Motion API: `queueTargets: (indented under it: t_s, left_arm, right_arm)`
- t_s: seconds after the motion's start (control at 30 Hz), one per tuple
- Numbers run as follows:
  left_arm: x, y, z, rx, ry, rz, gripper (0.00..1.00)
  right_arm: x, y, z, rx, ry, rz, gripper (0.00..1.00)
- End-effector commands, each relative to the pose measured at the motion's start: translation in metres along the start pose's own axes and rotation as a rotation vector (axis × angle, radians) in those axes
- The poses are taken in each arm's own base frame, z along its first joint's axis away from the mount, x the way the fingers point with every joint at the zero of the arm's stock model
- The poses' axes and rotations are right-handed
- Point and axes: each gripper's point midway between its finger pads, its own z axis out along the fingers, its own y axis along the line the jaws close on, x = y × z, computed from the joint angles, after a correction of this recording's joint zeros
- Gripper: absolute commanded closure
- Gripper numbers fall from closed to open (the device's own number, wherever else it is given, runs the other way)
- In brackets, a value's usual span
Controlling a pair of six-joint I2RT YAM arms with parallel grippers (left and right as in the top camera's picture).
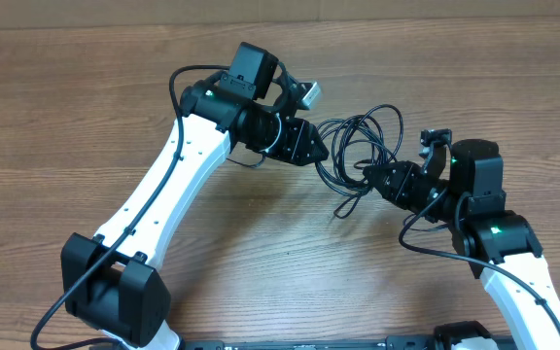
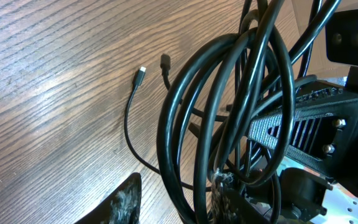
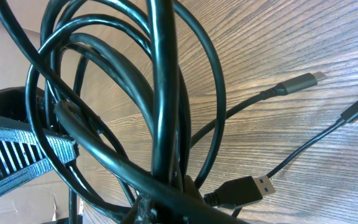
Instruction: Untangle cables
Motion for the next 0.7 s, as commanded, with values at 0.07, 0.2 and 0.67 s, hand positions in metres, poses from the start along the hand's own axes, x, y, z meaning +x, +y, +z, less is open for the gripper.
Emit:
queueTargets:
  t_s: [0.07, 0.2, 0.67]
  left_arm:
    - [-0.004, -0.018, -0.006, -0.001, -0.028, 0.077, 0.64]
    - [-0.005, -0.015, 0.005, -0.077, -0.029, 0.089, 0.64]
    - [-0.025, -0.002, -0.007, -0.239, -0.126, 0.089, 0.66]
  right_arm:
    - [-0.006, 0.009, -0.004, -0.022, -0.015, -0.016, 0.96]
    - [-0.006, 0.009, -0.004, -0.023, -0.015, -0.016, 0.96]
    - [-0.003, 0.006, -0.004, -0.013, -0.005, -0.006, 0.96]
